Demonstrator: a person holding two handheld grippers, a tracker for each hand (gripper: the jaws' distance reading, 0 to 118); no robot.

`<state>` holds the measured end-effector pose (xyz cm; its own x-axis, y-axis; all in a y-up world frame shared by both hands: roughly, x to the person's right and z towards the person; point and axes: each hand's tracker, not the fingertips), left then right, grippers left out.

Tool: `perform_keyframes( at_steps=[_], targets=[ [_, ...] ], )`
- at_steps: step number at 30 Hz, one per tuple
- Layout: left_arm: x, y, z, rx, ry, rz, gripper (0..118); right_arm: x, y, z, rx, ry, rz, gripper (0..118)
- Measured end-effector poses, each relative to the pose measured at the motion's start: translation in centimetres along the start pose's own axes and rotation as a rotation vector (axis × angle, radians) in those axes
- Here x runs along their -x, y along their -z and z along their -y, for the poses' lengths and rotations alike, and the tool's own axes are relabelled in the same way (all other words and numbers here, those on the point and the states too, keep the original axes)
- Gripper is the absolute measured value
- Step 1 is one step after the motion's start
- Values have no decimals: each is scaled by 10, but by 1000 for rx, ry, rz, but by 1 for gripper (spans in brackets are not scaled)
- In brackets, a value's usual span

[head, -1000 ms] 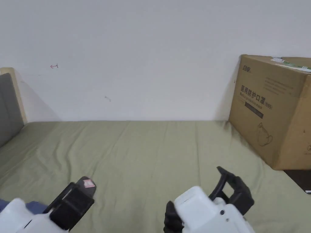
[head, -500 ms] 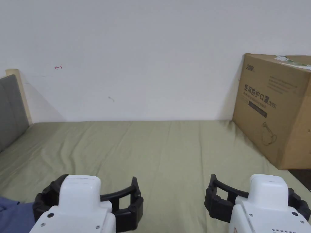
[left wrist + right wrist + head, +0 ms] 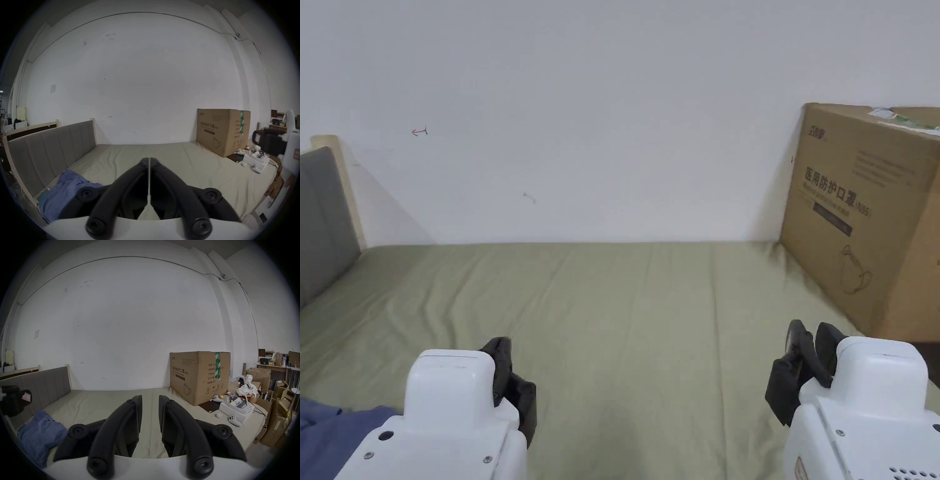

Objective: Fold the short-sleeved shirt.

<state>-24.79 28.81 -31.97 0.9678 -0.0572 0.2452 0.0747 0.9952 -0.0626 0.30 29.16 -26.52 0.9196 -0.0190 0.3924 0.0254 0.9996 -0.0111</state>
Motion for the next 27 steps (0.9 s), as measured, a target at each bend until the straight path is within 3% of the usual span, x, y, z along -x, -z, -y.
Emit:
perform_keyframes(
  at_steps=[1,4,8,13,16,19,23,27],
  targets=[
    [3,-1,0,3,-6,27,4,-1,2,0,13,-13,-30,8],
    [3,2,0,26,-23,55,1,4,2,5,4,-61,-7,3],
    [4,5,-2,34,-25,61,1,6,5,8,30,-40,-58,2],
    [11,6,-3,30,-42,40,0,18,7,7,29,-87,-86,2],
    [25,2,-4,27,-45,-14,0,27,11,4,47,-33,-167,2],
    [53,-9,-5,35,-75,-80,0,49,16,3,46,-58,-227,2],
    [105,-35,-1,60,-107,-288,0,93,20,4,88,-13,-437,2],
    [152,-66,14,111,-109,-492,0,145,7,8,90,-33,-635,2]
  ],
)
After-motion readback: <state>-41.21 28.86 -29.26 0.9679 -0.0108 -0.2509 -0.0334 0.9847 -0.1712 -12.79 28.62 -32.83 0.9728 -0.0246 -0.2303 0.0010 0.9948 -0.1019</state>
